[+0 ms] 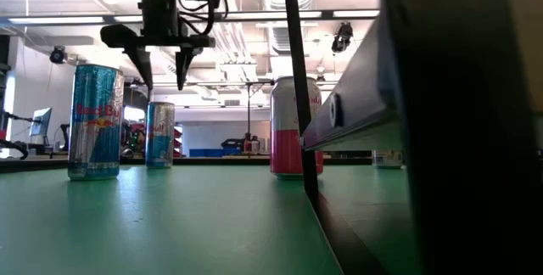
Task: Place canned beverage on shelf
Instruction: Move the left top blue soda can to the center of the table
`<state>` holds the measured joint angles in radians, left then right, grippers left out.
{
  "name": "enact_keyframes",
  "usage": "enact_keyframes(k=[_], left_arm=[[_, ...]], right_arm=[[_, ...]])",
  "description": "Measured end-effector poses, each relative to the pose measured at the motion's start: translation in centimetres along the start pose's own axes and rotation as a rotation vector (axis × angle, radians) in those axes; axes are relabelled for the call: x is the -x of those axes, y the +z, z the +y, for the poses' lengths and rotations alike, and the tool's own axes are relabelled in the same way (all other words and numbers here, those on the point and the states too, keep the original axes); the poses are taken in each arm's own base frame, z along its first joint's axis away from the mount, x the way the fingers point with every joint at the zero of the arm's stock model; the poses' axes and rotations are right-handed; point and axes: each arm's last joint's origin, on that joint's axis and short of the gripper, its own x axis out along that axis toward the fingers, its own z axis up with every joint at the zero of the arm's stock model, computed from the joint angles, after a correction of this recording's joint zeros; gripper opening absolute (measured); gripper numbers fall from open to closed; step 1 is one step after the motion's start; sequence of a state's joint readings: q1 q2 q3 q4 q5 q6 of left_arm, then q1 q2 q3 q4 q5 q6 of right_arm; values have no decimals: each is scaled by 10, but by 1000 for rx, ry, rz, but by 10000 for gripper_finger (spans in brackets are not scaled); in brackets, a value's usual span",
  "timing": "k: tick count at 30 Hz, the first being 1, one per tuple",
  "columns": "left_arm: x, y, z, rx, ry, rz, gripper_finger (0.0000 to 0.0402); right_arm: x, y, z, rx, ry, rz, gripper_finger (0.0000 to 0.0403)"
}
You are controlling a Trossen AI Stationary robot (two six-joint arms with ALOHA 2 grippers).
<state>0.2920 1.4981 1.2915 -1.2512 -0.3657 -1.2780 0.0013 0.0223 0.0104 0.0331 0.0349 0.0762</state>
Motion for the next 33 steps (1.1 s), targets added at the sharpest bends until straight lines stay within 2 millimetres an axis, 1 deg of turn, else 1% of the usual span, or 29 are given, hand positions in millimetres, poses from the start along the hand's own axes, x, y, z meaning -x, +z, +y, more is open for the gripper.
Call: enact_keyframes(k=[4,8,13,16,23,27,33], left_arm=[[-2,12,8,64,22,12,317],[-3,25,16,80,13,36,333],[-8,39,24,93,21,43,334],[-15,44,26,92,28,59,334],[-45,47,32,116,26,75,334],[-58,51,35,118,-3,82,325],[-67,57,37,103,-36,74,305]], right_arm=[[0,0,0,-1,0,0,22],[0,0,0,-1,0,0,22],[0,0,0,-1,0,0,22],[0,0,0,0,0,0,22],[0,0,0,-1,0,0,22],[0,0,0,-1,0,0,22],[0,0,0,-1,0,0,22]])
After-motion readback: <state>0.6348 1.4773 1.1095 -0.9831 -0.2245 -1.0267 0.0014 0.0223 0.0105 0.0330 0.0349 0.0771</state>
